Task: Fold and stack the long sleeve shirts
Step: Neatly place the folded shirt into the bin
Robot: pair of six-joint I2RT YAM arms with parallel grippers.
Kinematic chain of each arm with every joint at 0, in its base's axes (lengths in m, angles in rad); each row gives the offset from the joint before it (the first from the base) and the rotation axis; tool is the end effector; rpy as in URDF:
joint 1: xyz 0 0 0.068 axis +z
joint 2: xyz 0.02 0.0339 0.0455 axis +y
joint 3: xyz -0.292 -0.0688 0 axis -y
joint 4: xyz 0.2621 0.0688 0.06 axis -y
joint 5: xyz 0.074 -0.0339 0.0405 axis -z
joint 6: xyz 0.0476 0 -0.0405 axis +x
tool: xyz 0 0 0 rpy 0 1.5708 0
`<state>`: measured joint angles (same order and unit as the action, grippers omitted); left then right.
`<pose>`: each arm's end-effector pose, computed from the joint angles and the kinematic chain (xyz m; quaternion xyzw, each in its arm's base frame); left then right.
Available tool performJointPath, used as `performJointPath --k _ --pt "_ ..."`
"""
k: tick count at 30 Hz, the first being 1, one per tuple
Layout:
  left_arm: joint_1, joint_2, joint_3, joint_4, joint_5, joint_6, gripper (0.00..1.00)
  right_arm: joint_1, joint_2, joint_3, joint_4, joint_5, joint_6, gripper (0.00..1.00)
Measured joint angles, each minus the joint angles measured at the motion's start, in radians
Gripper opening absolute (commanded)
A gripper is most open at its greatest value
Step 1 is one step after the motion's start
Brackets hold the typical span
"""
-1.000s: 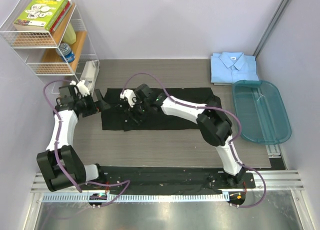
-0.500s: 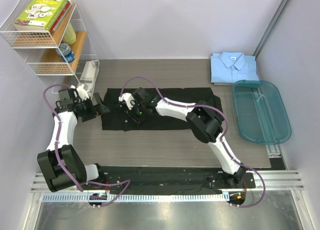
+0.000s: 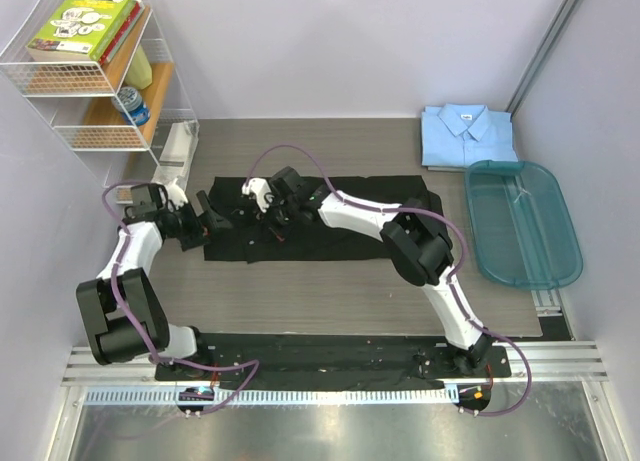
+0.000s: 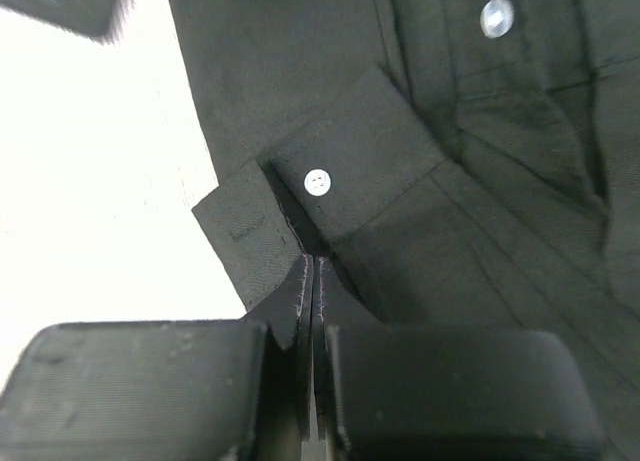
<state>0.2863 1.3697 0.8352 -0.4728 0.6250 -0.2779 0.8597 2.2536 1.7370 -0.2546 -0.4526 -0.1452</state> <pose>0.2745 0.0518 0.2225 -0.1723 0.9017 -0.2942 0.2658 0.3403 0.4269 0.1813 -0.5088 0.7447 0.3263 0.2831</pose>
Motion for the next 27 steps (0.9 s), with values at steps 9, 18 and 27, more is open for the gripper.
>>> performJointPath --k 9,18,27 --pt "-0.018 0.031 -0.005 0.046 0.013 -0.031 0.88 -0.011 -0.014 -0.018 0.026 -0.046 0.004 0.01" --pt "-0.108 0.087 -0.059 0.11 0.031 -0.109 0.83 -0.01 -0.015 -0.03 0.03 -0.061 0.008 0.31" --pt "-0.109 0.101 -0.059 0.144 0.031 -0.135 0.84 -0.009 -0.014 -0.028 0.002 -0.063 -0.023 0.65"
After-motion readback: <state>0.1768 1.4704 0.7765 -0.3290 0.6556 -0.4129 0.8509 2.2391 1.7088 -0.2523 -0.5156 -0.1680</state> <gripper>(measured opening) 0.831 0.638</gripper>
